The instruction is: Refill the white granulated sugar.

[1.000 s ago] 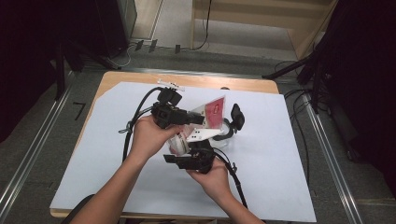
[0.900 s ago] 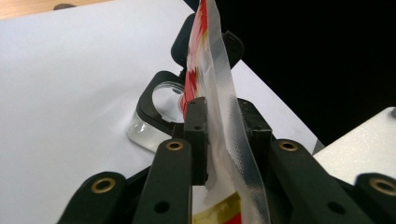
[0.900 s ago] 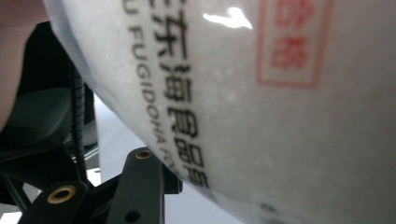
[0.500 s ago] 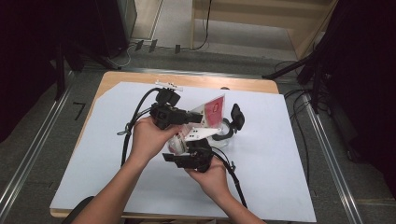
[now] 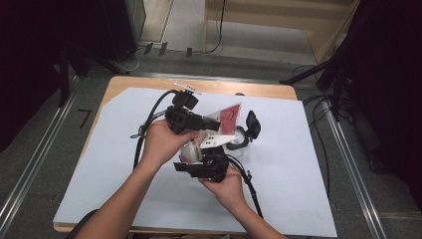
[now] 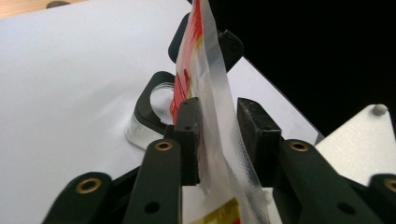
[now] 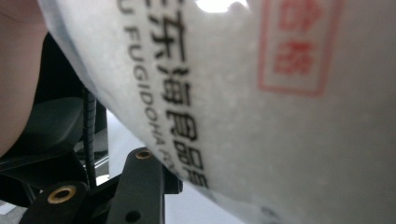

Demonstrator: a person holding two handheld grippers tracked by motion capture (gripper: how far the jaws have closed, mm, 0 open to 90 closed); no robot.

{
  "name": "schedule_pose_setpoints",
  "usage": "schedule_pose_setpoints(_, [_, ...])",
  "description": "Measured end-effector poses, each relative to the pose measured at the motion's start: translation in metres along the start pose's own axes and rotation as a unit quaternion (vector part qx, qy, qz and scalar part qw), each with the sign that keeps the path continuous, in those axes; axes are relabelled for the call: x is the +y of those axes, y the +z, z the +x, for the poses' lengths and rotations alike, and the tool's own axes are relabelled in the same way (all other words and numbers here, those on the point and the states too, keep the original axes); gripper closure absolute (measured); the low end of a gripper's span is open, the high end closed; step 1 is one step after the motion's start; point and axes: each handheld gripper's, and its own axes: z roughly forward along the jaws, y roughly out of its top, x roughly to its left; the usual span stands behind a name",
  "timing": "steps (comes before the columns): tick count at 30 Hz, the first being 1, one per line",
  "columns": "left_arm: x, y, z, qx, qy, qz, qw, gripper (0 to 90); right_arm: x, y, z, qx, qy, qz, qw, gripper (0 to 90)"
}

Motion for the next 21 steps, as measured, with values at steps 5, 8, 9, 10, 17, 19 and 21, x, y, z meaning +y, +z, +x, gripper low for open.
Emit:
schedule_pose_setpoints(5, [0.0035,0.0013,-0.002,0.003,-0.004,0.013,0.9999,77.5,-0.0001,0.0006,0.0011,-0.006,-0.006,0.009,0.9999,59.5])
schedule_pose_setpoints(8, [0.0059,0.0025,-0.0032,0.0,-0.002,0.012,0.9999,76.2,0.0013,-0.0007,0.0015,-0.012,0.001,0.008,0.9999,61.8])
schedule_pose_setpoints(9, [0.0061,0.0029,-0.0037,0.0,-0.003,0.011,0.9999,75.6,0.0016,-0.0011,0.0011,-0.012,0.003,0.004,0.9999,62.3])
schedule_pose_setpoints(10, [0.0064,0.0029,-0.0039,0.001,0.0,0.013,0.9999,74.9,0.0017,-0.0017,0.0013,-0.012,0.005,0.003,0.9999,62.5])
schedule_pose_setpoints(17, [0.0012,0.0002,-0.0032,0.003,0.015,0.007,0.9999,72.6,0.0011,-0.0004,0.003,-0.011,0.003,0.007,0.9999,62.5])
schedule_pose_setpoints(19, [-0.0007,-0.0002,-0.0018,0.003,0.016,0.005,0.9999,72.7,0.0006,0.0009,0.0039,-0.013,-0.002,0.008,0.9999,62.5])
schedule_pose_setpoints(21, [-0.0015,-0.001,-0.0007,0.002,0.011,0.006,0.9999,74.5,0.0002,0.002,0.005,-0.014,-0.003,0.011,0.9998,62.6])
